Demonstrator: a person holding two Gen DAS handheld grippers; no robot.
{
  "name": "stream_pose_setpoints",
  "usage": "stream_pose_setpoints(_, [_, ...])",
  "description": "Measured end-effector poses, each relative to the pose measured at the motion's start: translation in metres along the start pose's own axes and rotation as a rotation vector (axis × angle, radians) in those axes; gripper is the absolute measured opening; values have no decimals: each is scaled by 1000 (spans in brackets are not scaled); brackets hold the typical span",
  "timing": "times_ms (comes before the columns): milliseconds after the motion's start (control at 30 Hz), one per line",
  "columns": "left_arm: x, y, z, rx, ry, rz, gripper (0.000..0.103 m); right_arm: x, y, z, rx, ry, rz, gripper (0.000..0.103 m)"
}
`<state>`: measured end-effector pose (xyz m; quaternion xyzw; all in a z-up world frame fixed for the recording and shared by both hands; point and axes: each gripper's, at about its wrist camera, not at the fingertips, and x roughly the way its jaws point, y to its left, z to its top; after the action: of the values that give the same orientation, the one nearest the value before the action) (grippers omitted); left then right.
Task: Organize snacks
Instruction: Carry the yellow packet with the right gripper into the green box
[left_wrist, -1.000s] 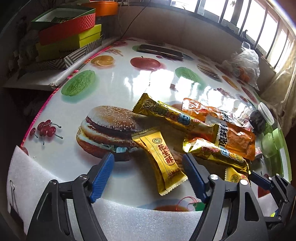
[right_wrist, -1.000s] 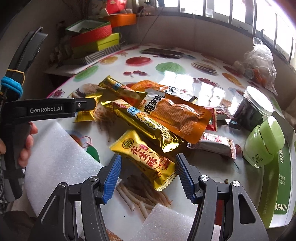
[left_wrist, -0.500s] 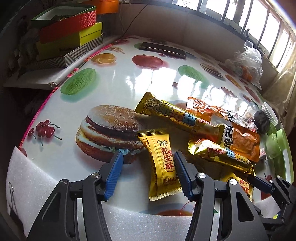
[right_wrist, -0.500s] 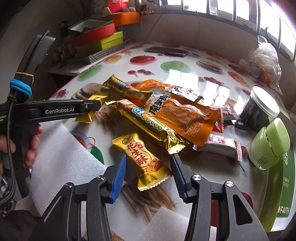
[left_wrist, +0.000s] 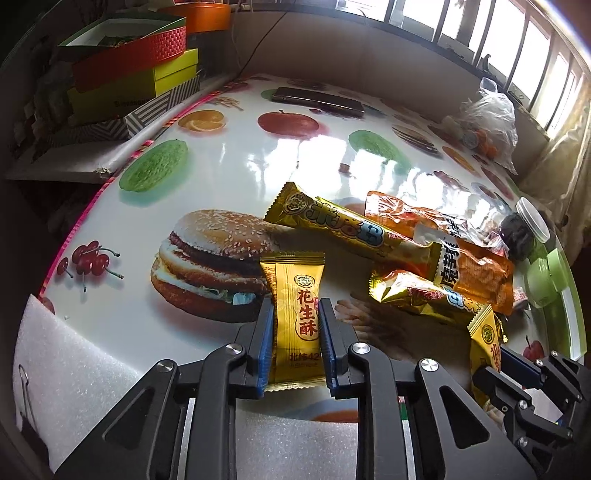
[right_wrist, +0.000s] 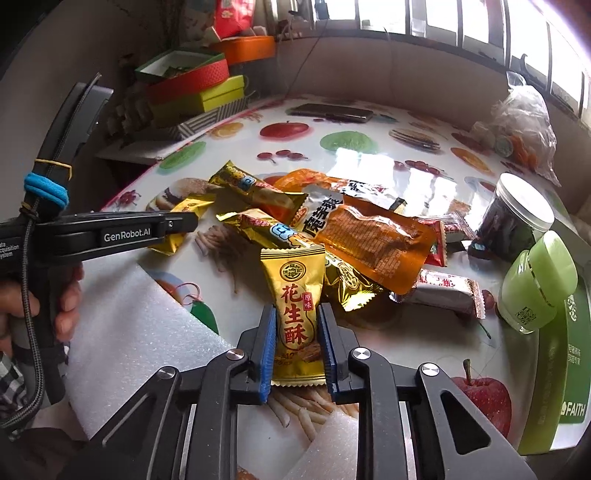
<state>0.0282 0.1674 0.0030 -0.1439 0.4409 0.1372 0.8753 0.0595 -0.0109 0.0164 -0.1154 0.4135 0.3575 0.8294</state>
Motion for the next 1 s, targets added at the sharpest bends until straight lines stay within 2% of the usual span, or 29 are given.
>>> stream_pose_setpoints(400, [-31, -15, -3, 33, -48, -50, 24, -26, -8, -2, 77, -57, -30, 21])
stream_pose_setpoints(767, [-59, -67, 2, 126, -92, -152, 24, -70, -33, -2, 167, -139, -109, 21])
stream_pose_setpoints(1000, [-66, -102, 11, 169, -104, -220, 24, -97, -63, -3, 230, -180, -175, 21])
